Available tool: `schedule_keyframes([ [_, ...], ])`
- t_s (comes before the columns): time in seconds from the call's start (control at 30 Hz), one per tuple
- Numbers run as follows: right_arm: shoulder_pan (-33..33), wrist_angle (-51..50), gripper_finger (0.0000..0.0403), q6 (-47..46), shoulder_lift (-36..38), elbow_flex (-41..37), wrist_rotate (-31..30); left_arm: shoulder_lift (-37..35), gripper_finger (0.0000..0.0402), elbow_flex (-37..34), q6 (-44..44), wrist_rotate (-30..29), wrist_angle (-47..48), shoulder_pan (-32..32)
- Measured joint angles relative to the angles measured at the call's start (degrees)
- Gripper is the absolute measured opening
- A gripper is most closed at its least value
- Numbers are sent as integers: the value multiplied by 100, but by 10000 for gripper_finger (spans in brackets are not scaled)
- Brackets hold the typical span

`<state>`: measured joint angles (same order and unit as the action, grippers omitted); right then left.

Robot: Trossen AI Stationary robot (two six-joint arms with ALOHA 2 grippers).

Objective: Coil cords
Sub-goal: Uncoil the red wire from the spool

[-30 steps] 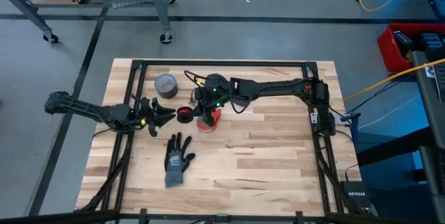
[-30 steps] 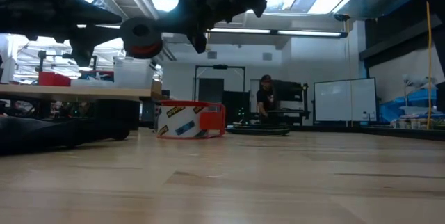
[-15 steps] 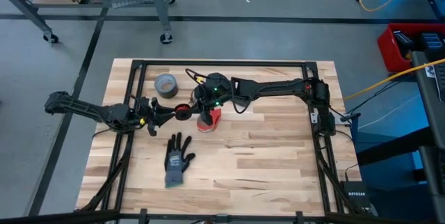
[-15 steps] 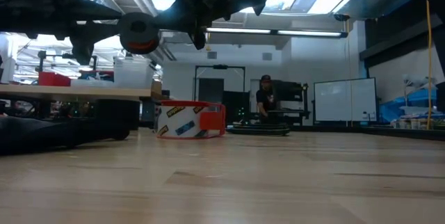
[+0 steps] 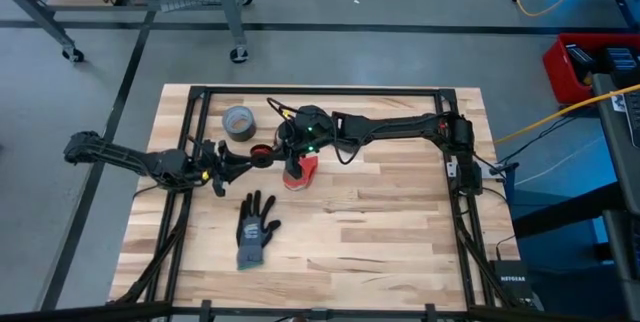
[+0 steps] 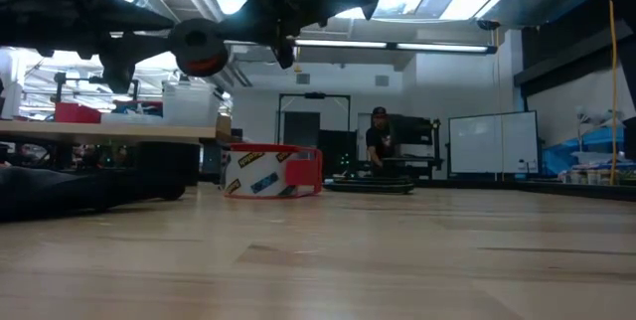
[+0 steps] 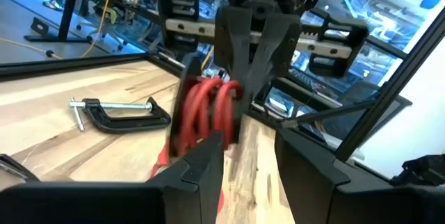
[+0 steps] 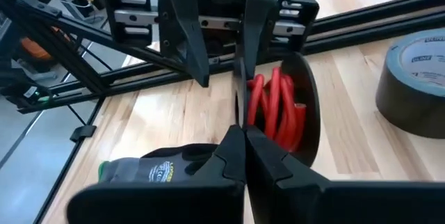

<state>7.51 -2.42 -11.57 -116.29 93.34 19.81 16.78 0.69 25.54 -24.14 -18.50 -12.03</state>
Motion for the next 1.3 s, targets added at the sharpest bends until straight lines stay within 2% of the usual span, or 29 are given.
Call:
schedule_keyframes([
  [0.5,-4,219,0,-23,0,-2,210,0,119,0,-1,-24,-12,2],
  [0.6,-4,307,0,-26,0,-2,269,0,96,0,-26,-24,-14,2],
  [0.77,-4,294,2,-33,0,-2,262,0,15,0,-15,-22,-41,2],
  [1.03,0,287,40,-72,0,-2,294,0,2,0,175,-41,-98,0],
  [1.3,8,176,87,-83,0,78,722,0,1,-2,443,-26,-205,-2],
])
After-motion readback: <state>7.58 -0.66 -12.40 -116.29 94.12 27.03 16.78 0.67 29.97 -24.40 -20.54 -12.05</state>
